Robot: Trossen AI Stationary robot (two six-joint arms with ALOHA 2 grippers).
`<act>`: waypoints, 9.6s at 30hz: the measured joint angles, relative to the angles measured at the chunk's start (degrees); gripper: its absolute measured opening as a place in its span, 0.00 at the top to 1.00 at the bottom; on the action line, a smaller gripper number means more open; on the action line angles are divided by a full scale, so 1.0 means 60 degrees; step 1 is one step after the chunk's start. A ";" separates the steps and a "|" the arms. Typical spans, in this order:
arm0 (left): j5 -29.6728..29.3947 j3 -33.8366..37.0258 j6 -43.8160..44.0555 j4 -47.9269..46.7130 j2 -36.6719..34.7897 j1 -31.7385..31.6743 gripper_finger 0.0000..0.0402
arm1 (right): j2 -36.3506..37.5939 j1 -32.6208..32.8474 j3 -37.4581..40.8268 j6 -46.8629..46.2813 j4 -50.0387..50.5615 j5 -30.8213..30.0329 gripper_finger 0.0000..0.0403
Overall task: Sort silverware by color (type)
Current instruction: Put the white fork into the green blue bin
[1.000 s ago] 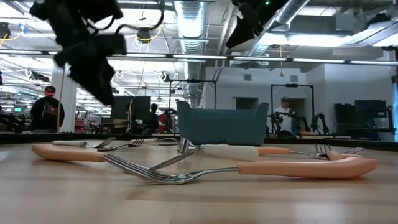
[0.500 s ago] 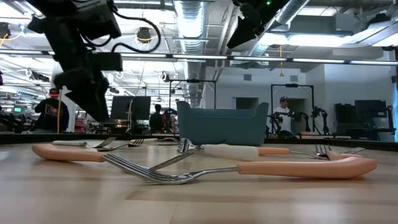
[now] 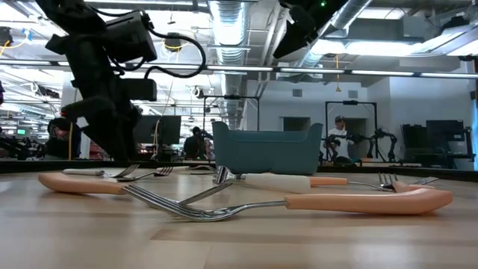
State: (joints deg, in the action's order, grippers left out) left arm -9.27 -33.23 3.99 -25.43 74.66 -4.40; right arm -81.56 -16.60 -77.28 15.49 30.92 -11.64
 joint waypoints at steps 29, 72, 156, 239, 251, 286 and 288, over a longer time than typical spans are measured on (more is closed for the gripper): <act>-0.2399 -0.0040 0.2152 0.0811 0.1750 0.1584 0.38 | 0.0000 -0.0004 0.0000 -0.0073 0.0185 -0.0011 0.68; -0.3567 -0.0321 0.1922 0.3327 -0.1970 0.2295 1.00 | -0.0040 0.0009 0.0007 0.0002 -0.0677 0.3189 0.68; -0.0759 -0.0346 -0.1384 0.8568 -0.3382 0.2146 0.80 | -0.3493 0.2000 -0.0004 0.0892 -0.8522 0.3933 0.85; -0.4529 -0.0339 -0.0692 0.5224 -0.7263 0.2157 0.70 | -1.1504 0.4651 -0.9388 0.7725 -0.5808 0.6894 0.85; -0.4522 -0.0339 -0.0695 0.5154 -0.7258 0.2157 0.70 | -1.1613 0.4615 -0.9398 0.7359 -0.6161 0.6852 0.85; -0.4518 -0.0342 -0.0714 0.4852 -0.7258 0.2157 0.70 | -1.2866 0.4178 -0.9395 0.3822 -0.8365 0.7304 0.85; -0.4518 -0.0342 -0.0714 0.4852 -0.7258 0.2157 0.70 | -1.2866 0.4162 -0.9395 0.3807 -0.8366 0.7276 0.85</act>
State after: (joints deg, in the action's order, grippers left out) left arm -36.38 -35.29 -0.30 3.68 31.11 8.54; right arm -158.76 8.37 -133.64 38.33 -19.28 32.02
